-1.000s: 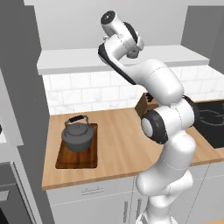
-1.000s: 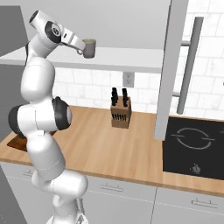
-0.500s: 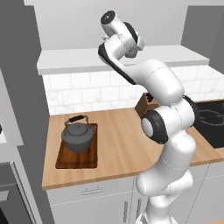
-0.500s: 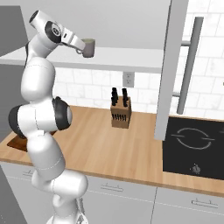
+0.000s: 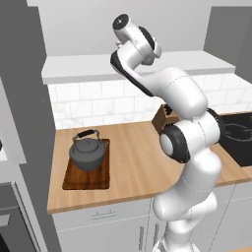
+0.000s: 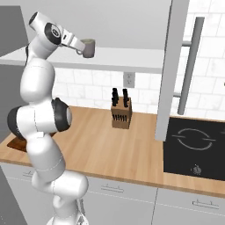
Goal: Pick the kettle from the counter and place it on the tray. Then pick the mug from the cabinet and place it on the tray. Then close the cabinet doors.
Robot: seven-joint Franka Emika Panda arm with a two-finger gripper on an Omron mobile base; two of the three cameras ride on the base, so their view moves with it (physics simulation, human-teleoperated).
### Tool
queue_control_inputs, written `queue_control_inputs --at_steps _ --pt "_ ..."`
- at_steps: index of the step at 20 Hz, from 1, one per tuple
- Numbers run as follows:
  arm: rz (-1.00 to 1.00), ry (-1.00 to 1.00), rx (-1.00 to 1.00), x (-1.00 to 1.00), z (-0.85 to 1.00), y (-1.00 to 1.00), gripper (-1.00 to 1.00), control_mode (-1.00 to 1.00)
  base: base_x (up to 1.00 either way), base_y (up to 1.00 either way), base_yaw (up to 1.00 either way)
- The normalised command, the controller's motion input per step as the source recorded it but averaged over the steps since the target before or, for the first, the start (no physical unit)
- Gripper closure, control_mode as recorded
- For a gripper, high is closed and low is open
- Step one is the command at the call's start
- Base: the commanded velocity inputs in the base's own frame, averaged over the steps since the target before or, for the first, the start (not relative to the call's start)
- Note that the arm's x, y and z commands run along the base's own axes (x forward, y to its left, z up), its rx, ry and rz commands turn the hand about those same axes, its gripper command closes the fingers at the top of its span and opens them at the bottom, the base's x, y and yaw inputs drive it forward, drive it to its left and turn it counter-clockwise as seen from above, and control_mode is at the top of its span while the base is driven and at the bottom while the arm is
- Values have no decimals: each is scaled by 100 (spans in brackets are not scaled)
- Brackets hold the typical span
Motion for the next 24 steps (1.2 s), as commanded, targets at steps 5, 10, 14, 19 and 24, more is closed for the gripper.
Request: queue_control_inputs --at_steps 5,10,14,19,24 --pt "2 -6 -1 -45 -17 0 100 -100 0 0 0" --pt "11 0 0 -83 0 0 100 -100 0 0 0" --pt "17 0 0 -98 0 0 100 -100 0 0 0" --pt "41 0 0 -100 -1 0 100 -100 0 0 0" --pt "58 0 0 -98 -7 0 100 -100 0 0 0"
